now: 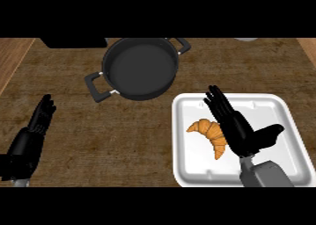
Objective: Pick the croissant from the tray and place it in the pot
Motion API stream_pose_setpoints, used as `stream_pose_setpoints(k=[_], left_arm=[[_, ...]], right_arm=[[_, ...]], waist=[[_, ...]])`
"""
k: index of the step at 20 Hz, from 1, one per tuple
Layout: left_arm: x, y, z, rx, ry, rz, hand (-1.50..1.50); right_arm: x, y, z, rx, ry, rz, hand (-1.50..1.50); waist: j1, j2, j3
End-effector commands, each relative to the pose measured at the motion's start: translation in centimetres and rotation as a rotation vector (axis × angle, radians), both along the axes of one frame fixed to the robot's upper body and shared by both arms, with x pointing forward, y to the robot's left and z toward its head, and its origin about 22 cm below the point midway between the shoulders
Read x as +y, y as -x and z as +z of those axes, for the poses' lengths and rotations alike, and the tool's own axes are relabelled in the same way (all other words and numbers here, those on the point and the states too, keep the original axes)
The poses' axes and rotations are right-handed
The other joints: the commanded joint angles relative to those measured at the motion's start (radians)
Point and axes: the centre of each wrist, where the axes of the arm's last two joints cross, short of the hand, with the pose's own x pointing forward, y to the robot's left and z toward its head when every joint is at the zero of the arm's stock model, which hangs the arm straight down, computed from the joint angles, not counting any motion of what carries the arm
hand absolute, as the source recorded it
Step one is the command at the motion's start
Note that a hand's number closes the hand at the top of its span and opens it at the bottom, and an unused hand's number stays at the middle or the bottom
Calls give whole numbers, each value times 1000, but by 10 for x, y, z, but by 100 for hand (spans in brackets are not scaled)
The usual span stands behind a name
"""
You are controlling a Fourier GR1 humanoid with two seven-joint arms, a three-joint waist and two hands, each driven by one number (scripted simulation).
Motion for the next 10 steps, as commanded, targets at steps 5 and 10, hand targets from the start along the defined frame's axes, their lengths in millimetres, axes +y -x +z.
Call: stream_pose_setpoints(k=[5, 10], left_arm=[[41, 4, 1, 104, -125, 135, 0], [46, 4, -7, 183, -92, 163, 0]], right_arm=[[-118, -12, 15, 162, 403, -72, 150], [-143, -19, 54, -419, 869, -216, -150]], waist=[[6, 21, -20], [-22, 16, -18]])
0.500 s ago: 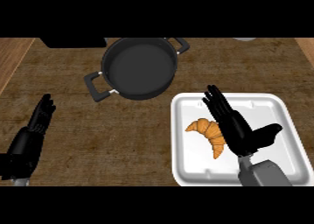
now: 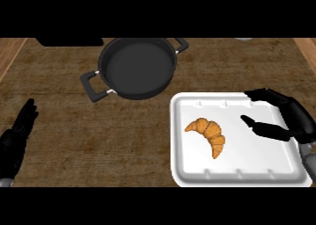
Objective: Pick the croissant from the tray and place it in the pot
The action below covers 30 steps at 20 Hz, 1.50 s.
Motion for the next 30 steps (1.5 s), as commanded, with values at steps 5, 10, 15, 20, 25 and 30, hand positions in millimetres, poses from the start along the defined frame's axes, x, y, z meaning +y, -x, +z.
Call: stream_pose_setpoints(k=[5, 10, 15, 20, 25, 30], left_arm=[[17, -21, -1, 68, 9, 28, 0], [4, -10, 2, 67, -5, 21, 0], [-1, -16, 2, 65, 10, 9, 0], [-9, -19, 10, 67, 16, -17, 0], [-3, -21, 23, 62, -1, -15, 0], [-28, -11, -6, 56, 3, 4, 0]], right_arm=[[-37, 27, -34, -282, 166, 47, -150], [-22, 18, 22, -156, 308, 119, -150], [5, 1, 65, -48, 444, 219, -150], [56, -9, 69, 109, 642, 301, -150], [85, -23, 73, 316, 815, 375, -150], [128, -38, 79, 415, 853, 447, -150]], waist=[[6, 8, 3], [12, 4, 1], [21, 5, 1], [39, 7, 0], [50, 7, 1], [31, 7, 1]])
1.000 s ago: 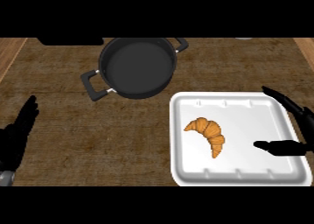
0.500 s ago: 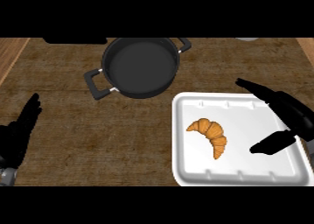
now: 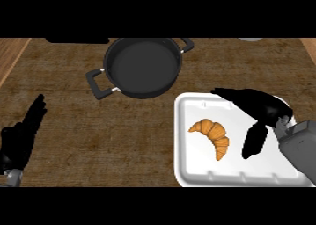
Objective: Pick the croissant from the tray and place it in the pot
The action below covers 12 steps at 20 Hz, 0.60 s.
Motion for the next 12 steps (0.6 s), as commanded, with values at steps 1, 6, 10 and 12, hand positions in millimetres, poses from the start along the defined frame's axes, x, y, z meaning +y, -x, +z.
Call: stream_pose_setpoints(k=[1, 6, 10, 12], left_arm=[[-3, 0, 7, 7, -1, 8, 0], [-2, -3, -3, -5, 0, -3, 0], [16, -6, -3, 9, 1, 16, 0], [4, 6, 11, -10, -5, 23, 0]], right_arm=[[40, 0, 0, 98, 81, 39, -150], [55, -13, -3, 122, 98, 45, -150], [58, -5, -17, 114, 166, 26, -150], [52, -11, -22, 121, 184, 21, -150]], waist=[[-10, -2, 1], [-15, -1, 1], [-19, -1, 1], [-14, -2, 2]])
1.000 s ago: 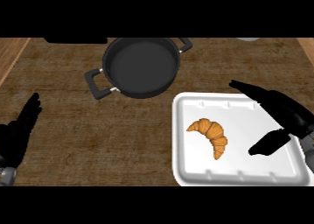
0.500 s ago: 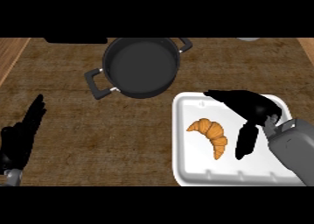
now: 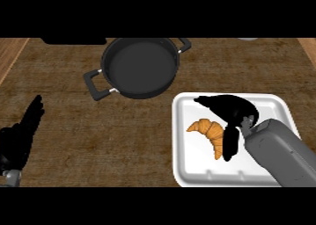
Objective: Pick the croissant from the tray and place it in the pot
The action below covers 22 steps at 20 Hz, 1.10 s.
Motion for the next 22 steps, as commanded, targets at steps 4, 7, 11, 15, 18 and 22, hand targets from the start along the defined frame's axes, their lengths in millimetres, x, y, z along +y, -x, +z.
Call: stream_pose_setpoints(k=[4, 7, 11, 15, 18, 22], left_arm=[[19, -4, -3, -2, -1, 12, 0], [21, 0, -9, 6, 9, 1, 0], [5, 9, 7, -4, -6, -6, 0], [-4, -12, 15, 15, 4, -11, 0], [-8, 0, -10, 5, -4, 6, 0], [-3, 2, 21, 4, 10, -10, 0]], right_arm=[[27, 5, -19, 21, 61, 16, -150], [31, 7, -15, 27, 83, 3, -150], [31, 3, -43, 42, 106, -16, -150], [20, -8, -50, 34, 130, -7, -150], [24, -15, -48, 51, 133, -10, -150], [0, -1, -83, 53, 157, -3, -150]], waist=[[-3, 0, 0], [-4, -1, 0], [0, 0, 0], [-2, 1, 1], [-2, 0, 0], [2, 0, 1]])
